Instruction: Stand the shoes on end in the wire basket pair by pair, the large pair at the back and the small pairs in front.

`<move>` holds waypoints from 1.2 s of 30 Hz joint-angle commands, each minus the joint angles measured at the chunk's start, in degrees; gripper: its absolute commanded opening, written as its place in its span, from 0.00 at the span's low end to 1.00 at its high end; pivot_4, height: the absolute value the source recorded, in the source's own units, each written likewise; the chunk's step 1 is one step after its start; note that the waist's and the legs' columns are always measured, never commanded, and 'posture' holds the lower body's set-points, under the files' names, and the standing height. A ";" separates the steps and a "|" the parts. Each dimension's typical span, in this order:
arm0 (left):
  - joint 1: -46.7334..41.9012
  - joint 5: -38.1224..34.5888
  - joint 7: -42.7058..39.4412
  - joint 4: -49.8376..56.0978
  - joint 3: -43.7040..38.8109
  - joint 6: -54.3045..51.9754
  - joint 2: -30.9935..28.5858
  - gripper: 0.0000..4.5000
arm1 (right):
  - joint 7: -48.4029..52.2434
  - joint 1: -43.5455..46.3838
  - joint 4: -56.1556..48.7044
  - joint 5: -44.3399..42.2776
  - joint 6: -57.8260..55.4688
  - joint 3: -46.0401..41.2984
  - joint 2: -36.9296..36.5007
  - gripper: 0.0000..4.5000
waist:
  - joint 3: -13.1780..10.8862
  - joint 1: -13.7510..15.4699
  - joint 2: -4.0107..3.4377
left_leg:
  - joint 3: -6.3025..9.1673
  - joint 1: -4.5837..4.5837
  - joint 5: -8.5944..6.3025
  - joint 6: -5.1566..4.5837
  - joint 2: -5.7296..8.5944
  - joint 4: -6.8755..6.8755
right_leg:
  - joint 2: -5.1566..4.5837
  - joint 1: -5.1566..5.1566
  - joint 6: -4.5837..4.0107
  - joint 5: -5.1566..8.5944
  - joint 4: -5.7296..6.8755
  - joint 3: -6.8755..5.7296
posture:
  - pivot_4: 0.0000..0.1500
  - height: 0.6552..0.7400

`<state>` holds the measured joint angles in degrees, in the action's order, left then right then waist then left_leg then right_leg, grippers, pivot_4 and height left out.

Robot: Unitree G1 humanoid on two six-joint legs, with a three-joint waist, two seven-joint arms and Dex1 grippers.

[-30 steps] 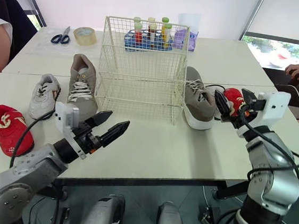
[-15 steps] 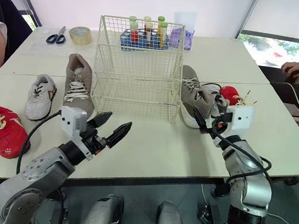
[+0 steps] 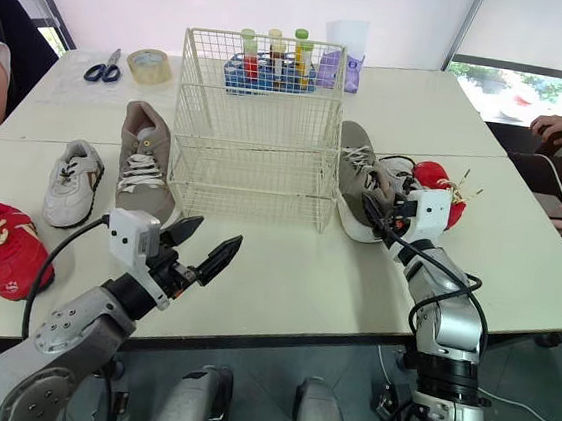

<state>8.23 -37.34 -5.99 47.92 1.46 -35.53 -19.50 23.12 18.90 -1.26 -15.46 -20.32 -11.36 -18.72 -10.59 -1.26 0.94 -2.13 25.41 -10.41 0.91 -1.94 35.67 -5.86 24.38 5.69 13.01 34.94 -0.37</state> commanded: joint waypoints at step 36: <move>3.52 -56.62 -3.95 -3.38 -35.88 -1.63 -21.45 1.00 | 22.59 45.09 3.69 -10.51 11.35 1.24 -17.13 0.03 | -0.20 0.21 -0.25 | -0.72 0.24 0.06 -0.16 -1.00 -0.55 | 0.66 0.69 0.08 -1.13 -0.62 -0.02 | 1.00 1.00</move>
<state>12.77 -88.79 -10.90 45.00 -29.96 -40.04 -39.94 41.37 61.03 4.79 -22.42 -8.64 -9.40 -34.53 -10.79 -1.05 0.69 -2.85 25.62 -10.36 0.75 -2.94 35.13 -5.21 25.06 5.77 11.87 34.32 -0.38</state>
